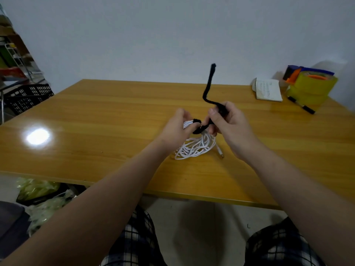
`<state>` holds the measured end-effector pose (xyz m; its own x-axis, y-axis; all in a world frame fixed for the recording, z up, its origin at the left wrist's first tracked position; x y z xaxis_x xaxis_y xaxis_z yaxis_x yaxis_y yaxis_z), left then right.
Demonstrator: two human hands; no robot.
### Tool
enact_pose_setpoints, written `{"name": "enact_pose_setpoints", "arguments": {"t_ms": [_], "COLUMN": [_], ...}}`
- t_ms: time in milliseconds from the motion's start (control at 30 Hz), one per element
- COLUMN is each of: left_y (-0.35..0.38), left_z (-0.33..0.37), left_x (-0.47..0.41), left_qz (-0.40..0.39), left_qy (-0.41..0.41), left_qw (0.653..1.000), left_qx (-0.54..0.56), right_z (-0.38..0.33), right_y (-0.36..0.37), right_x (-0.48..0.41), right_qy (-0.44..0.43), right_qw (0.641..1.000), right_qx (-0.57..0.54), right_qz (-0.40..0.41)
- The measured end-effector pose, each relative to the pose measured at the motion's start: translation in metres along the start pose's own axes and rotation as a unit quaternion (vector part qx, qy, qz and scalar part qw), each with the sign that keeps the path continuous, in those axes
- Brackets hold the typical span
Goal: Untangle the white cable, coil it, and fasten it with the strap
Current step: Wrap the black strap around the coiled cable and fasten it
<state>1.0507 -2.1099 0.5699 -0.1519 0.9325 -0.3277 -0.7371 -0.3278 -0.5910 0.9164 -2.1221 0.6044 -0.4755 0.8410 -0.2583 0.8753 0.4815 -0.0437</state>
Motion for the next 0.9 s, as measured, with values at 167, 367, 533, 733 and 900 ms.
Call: {"name": "enact_pose_setpoints", "arguments": {"t_ms": [167, 367, 533, 733, 900], "left_y": [0.002, 0.007, 0.007, 0.014, 0.019], "left_z": [0.001, 0.002, 0.005, 0.014, 0.024], "left_x": [0.001, 0.004, 0.009, 0.002, 0.013], "left_qz": [-0.008, -0.038, -0.044, -0.082, -0.097], "left_qy": [0.021, 0.000, 0.015, 0.075, 0.104], "left_qw": [1.000, 0.999, 0.999, 0.993, 0.989], "left_qx": [0.000, 0.030, 0.026, -0.034, -0.046], "right_z": [0.011, 0.011, -0.002, -0.030, -0.013], "right_y": [-0.001, -0.008, -0.007, 0.012, -0.034], "right_x": [0.000, -0.005, -0.003, 0.007, -0.025], "right_qy": [0.041, 0.061, 0.029, -0.024, -0.006], "right_qw": [0.998, 0.990, 0.987, 0.999, 0.991], "right_qx": [-0.034, 0.123, 0.157, 0.045, -0.045], "right_qz": [-0.038, -0.011, 0.014, 0.008, 0.130]}}
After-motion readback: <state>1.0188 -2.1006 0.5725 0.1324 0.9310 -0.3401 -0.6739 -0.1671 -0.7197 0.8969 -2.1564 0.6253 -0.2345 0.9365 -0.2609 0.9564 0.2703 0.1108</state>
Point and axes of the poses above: each hand's wrist, its own x-axis away from the middle knuckle, its own y-axis out of the palm, z = x × y, the point moved 9 cm from there along -x, towards the middle knuckle, and after that the axes turned 4 degrees about y, right-handed, at the moved point
